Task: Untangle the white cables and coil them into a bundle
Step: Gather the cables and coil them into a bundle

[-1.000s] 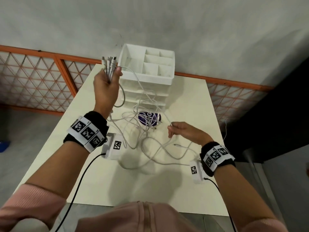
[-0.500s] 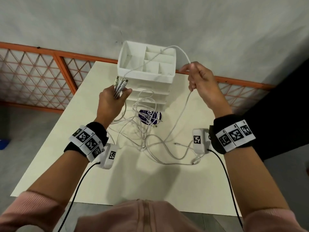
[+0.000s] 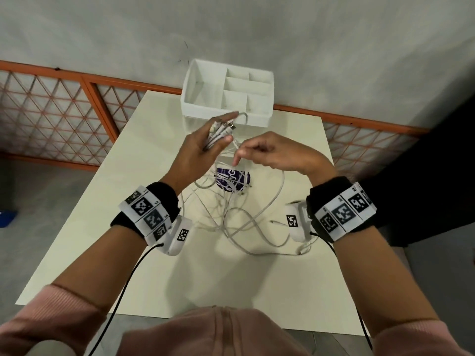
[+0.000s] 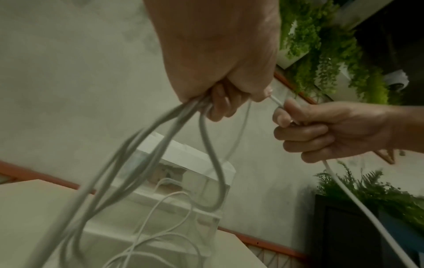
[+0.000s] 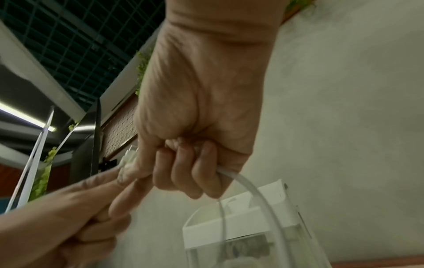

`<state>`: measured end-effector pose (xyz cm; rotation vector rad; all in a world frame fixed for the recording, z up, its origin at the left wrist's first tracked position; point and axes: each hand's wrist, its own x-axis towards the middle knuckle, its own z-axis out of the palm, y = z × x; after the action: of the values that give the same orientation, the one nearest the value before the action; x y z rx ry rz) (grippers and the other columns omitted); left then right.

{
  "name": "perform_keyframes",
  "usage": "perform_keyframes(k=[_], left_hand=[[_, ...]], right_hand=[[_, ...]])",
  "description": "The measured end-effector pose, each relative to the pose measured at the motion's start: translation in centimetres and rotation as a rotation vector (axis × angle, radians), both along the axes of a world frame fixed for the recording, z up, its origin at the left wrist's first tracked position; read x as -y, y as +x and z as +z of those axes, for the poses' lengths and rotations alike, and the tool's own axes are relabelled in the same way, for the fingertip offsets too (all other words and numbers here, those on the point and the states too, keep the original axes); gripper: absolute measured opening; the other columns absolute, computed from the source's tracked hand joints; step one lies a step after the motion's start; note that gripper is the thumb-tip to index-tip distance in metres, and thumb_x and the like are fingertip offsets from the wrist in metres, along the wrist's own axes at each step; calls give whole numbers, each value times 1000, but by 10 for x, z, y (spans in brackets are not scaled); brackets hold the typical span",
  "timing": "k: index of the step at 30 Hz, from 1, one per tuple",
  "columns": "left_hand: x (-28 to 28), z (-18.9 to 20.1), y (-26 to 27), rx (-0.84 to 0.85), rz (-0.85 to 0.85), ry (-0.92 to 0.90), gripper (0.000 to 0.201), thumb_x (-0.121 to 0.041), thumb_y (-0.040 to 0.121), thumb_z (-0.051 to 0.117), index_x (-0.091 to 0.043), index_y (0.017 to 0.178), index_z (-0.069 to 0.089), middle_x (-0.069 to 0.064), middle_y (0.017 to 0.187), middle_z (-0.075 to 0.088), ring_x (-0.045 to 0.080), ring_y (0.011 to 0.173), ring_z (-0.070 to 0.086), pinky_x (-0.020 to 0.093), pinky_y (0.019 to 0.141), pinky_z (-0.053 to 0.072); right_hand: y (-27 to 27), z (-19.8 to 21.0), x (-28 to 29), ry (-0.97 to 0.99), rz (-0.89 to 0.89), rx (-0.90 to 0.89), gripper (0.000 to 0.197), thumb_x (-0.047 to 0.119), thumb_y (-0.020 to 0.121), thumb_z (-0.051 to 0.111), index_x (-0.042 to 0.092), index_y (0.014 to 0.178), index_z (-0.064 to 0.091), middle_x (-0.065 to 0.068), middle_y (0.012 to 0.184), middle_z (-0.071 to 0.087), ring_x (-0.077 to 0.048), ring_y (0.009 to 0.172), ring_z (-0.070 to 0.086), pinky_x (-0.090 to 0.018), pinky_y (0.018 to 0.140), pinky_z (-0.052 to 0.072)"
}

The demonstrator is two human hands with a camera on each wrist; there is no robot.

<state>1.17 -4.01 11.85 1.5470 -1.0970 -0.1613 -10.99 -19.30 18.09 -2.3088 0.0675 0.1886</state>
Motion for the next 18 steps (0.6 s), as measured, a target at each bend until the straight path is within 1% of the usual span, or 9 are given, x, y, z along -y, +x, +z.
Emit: perform_keyframes(k=[2,5,7,8,10,11,14,17,18], left_hand=[[1,-6,4,1,1,48,28,-22,92,58,-31,119,54,-29,99,63,-12,88,56,7,81,40],[-3,-8,9,4,-94,136,24,-22,92,58,-22,117,59,-14,101,66,-7,85,57,10,78,41],[-1,-7,9,94,-147,216,22,-20,92,58,-15,114,60,-5,94,66,-7,76,57,8,71,40],[0,-7,8,157,-129,237,20,-22,92,59,-14,110,61,-5,86,65,-6,69,55,9,66,39],[1,-7,11,259,-1,227,22,-30,92,58,-14,107,62,-4,75,64,1,57,52,21,58,41],[0,-7,15,293,76,226,27,-35,91,56,-15,107,63,0,74,67,5,55,52,29,58,42],[-3,-6,26,377,166,288,35,-39,89,52,-13,110,63,5,70,65,25,59,56,34,60,44],[0,-7,23,302,136,286,29,-35,90,55,-12,108,62,-5,71,58,19,59,52,28,60,41],[1,-9,23,266,147,267,26,-31,91,57,-12,108,61,-5,73,59,17,60,53,23,59,39]], right_hand=[[2,-4,4,1,13,-46,28,19,98,48,3,106,69,34,62,61,16,64,54,-2,65,37],[3,-8,11,9,33,-62,27,23,97,51,7,104,71,29,70,66,14,71,57,-2,71,35],[4,-13,14,33,2,-27,26,20,96,52,3,102,71,25,61,64,14,64,55,0,64,36],[5,-16,16,53,-29,2,26,19,96,53,1,100,71,22,60,63,14,62,55,0,62,36],[7,-27,21,86,-95,33,24,21,93,57,2,95,71,15,67,63,10,60,54,-2,61,37],[7,-33,23,92,-133,24,23,22,93,58,3,92,71,14,65,61,4,55,49,-7,57,35],[2,-52,29,100,-199,-11,26,24,96,52,3,90,67,11,51,51,-11,55,34,-18,54,32],[0,-59,27,118,-137,-6,31,27,99,44,7,88,65,-9,61,33,-21,57,31,-23,55,31],[2,-59,27,119,-123,-6,31,28,100,43,9,88,65,-9,63,30,-21,57,29,-22,54,30]])
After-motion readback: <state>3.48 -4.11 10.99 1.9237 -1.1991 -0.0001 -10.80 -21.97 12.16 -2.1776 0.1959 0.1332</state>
